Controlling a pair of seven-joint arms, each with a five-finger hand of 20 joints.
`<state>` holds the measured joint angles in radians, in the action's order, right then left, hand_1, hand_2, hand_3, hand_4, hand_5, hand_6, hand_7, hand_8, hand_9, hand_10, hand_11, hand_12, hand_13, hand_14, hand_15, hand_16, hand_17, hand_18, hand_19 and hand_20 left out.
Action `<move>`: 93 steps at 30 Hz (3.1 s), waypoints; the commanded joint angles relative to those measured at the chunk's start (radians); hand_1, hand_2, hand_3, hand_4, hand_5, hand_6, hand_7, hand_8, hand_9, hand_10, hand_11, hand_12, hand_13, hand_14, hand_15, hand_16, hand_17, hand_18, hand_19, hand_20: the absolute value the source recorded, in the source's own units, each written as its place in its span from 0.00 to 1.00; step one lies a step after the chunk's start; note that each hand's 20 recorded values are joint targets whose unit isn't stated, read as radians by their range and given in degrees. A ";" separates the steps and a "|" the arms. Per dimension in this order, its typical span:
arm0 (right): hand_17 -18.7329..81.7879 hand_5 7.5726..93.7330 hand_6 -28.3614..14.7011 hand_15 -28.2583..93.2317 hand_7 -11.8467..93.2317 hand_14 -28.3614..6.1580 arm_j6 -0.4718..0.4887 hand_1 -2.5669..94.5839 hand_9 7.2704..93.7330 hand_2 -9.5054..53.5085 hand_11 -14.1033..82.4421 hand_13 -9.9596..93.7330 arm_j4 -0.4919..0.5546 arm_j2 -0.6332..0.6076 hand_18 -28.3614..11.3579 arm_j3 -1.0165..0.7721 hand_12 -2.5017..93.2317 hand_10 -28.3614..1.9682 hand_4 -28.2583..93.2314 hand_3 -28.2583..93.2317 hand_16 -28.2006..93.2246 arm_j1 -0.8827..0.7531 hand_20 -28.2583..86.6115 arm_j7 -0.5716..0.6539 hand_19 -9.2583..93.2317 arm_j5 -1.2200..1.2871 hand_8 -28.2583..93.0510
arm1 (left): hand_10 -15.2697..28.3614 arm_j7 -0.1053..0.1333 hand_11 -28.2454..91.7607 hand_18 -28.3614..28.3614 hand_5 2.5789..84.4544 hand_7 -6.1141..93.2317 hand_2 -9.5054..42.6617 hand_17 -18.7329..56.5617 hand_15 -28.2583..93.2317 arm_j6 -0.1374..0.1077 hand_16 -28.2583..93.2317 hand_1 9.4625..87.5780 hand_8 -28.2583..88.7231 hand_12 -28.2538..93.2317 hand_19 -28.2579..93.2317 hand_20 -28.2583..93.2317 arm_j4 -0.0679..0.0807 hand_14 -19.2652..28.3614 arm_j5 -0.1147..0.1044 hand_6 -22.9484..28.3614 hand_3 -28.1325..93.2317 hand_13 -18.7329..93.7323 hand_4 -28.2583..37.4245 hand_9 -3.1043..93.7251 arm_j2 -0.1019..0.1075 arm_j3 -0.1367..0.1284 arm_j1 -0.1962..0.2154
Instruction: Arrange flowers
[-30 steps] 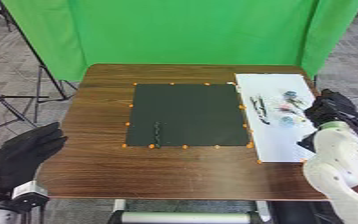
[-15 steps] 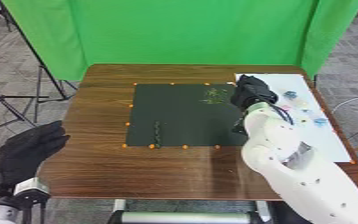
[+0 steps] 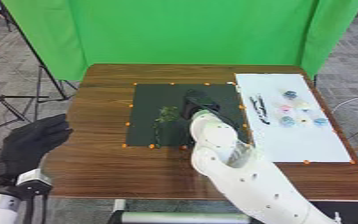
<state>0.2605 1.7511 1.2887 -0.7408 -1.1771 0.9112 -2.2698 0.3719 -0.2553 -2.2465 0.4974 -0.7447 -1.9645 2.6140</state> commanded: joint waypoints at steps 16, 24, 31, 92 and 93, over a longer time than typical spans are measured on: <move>0.92 0.92 0.52 0.77 0.30 0.64 0.068 0.53 1.00 0.02 0.57 0.98 -0.029 0.032 0.44 0.016 0.26 0.56 0.03 0.83 0.45 -0.020 0.54 0.088 1.00 -0.015 0.35 | 0.85 -0.020 0.51 0.92 0.56 0.24 0.27 0.12 0.73 0.028 0.12 0.23 0.16 0.31 0.72 0.31 0.001 1.00 0.019 0.71 0.91 0.39 0.19 0.44 -0.008 0.002 -0.015; 0.92 0.93 0.53 0.77 0.30 0.63 0.125 0.48 1.00 0.04 0.57 0.98 0.006 0.040 0.45 0.014 0.26 0.54 0.03 0.84 0.44 -0.032 0.54 0.088 1.00 0.001 0.33 | 0.85 -0.010 0.51 0.92 0.56 0.24 0.27 0.12 0.74 0.018 0.12 0.23 0.16 0.31 0.72 0.31 -0.005 1.00 0.015 0.71 0.91 0.39 0.20 0.44 0.002 -0.007 0.004; 0.92 0.94 0.53 0.77 0.30 0.62 0.142 0.46 1.00 0.06 0.57 0.98 0.018 0.044 0.45 0.015 0.25 0.54 0.03 0.84 0.44 -0.045 0.53 0.085 1.00 0.001 0.28 | 0.85 -0.007 0.52 0.92 0.56 0.25 0.27 0.12 0.74 0.015 0.12 0.23 0.15 0.31 0.72 0.31 -0.003 1.00 0.014 0.71 0.91 0.39 0.20 0.44 0.009 -0.007 0.003; 0.84 0.71 0.34 0.81 0.23 0.42 -0.077 0.35 0.77 0.12 0.43 0.83 0.089 -0.274 0.42 -0.317 0.22 0.19 0.07 0.83 0.40 -0.101 0.45 0.093 1.00 0.073 0.16 | 0.85 0.093 0.51 0.92 0.56 0.25 0.28 0.12 0.73 -0.031 0.12 0.23 0.16 0.31 0.72 0.31 -0.020 1.00 -0.027 0.71 0.91 0.39 0.19 0.43 0.025 0.001 0.094; 0.84 0.71 0.34 0.81 0.23 0.42 -0.069 0.35 0.77 0.12 0.43 0.83 0.078 -0.281 0.43 -0.310 0.22 0.19 0.07 0.83 0.40 -0.099 0.45 0.095 1.00 0.069 0.16 | 0.85 0.095 0.51 0.92 0.56 0.25 0.28 0.12 0.73 -0.030 0.12 0.23 0.16 0.31 0.72 0.31 -0.019 1.00 -0.028 0.71 0.91 0.39 0.20 0.43 0.028 0.004 0.091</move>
<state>0.1838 1.8930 1.0689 -1.0713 -1.2627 0.9806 -2.1835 0.4731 -0.2873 -2.2656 0.4697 -0.7202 -1.9759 2.7142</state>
